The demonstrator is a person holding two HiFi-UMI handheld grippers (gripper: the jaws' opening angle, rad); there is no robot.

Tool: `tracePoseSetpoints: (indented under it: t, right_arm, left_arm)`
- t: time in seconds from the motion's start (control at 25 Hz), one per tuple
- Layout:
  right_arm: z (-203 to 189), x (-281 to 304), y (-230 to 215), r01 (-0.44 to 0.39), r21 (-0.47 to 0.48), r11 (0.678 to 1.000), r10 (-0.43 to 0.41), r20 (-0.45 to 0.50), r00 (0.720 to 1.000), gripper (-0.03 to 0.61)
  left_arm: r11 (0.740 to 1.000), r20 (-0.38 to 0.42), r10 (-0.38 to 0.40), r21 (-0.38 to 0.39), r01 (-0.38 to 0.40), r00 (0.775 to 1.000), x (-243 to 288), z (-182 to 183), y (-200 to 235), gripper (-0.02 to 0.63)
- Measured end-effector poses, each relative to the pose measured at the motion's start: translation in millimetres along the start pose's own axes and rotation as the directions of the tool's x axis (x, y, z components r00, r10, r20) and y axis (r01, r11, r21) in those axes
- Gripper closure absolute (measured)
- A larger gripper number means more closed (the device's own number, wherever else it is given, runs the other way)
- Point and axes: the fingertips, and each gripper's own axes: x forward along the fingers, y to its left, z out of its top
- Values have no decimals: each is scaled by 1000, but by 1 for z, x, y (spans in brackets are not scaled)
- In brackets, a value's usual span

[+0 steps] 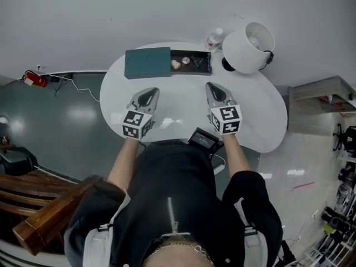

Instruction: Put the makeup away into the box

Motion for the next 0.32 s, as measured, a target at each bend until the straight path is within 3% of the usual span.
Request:
tracePoseSetpoints:
  t: [0.32]
  right_arm:
    - [1, 7, 0, -3, 0, 1000, 3, -13, 1000, 574]
  left_arm:
    - [1000, -20, -22, -3, 22, 1000, 8, -5, -2, 600]
